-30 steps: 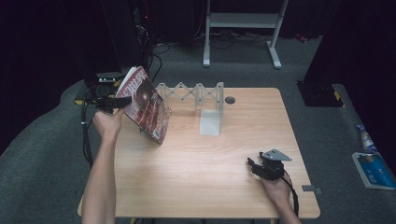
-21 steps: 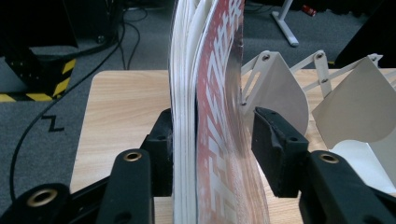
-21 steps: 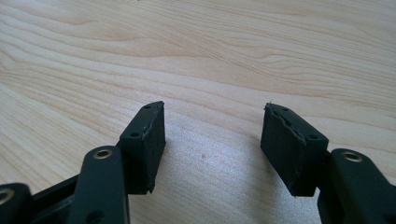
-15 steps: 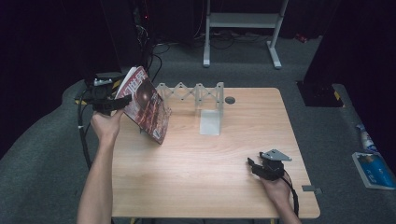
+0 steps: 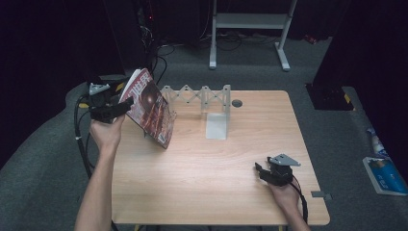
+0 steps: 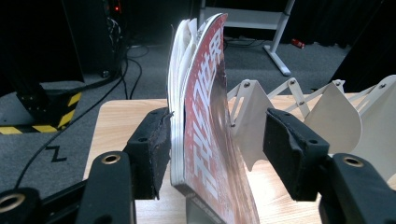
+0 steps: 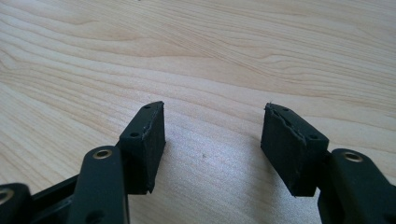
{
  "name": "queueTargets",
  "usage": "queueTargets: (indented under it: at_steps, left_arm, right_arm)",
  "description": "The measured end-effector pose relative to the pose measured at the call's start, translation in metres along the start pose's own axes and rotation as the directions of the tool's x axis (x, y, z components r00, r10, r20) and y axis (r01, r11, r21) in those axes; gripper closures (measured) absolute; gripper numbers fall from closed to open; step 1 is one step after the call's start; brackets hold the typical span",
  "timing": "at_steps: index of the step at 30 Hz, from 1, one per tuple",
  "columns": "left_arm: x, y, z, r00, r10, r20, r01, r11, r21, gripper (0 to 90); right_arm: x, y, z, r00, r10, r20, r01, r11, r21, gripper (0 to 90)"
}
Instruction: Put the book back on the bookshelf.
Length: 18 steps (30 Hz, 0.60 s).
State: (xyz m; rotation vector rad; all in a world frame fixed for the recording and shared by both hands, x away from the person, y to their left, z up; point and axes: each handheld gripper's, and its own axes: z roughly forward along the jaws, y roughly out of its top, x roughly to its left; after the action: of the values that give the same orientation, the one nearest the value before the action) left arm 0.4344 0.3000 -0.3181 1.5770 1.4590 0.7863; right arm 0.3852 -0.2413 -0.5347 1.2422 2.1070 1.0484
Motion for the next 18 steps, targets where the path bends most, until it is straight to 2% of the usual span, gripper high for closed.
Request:
queueTargets:
  at_steps: [11,18]
  left_arm:
    - [-0.006,-0.004,-0.013,0.9995,0.028,0.014,-0.028,0.9992,-0.029,41.9]
    - [-0.013,-0.009,-0.018,0.9981,0.046,0.041,-0.044,0.9982,-0.040,41.9]
  right_arm:
    - [0.000,0.000,0.000,1.0000,-0.002,0.000,0.002,1.000,-0.001,39.8]
    - [0.000,0.000,0.000,1.0000,-0.003,0.000,0.003,1.000,-0.001,39.8]
